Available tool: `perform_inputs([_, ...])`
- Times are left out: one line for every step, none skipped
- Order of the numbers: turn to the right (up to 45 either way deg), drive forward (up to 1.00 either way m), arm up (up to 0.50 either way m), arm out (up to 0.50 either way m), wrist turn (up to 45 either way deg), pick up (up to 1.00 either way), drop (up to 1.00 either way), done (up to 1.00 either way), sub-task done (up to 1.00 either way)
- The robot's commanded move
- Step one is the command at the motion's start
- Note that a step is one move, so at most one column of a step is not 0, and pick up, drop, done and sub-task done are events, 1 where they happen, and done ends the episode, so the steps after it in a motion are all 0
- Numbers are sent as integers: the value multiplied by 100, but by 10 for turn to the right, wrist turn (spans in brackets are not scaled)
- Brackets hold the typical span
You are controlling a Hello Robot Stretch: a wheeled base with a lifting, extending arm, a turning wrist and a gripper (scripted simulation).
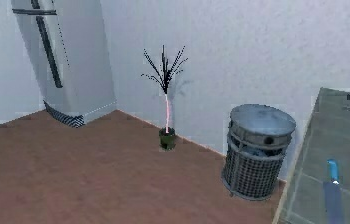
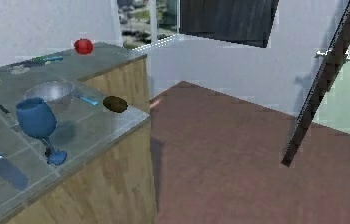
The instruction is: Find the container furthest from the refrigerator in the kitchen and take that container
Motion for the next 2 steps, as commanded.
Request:
perform_inputs([-450,0,0,0,0,0,0,0,0])
perform_inputs([-450,0,0,0,0,0,0,0,0])
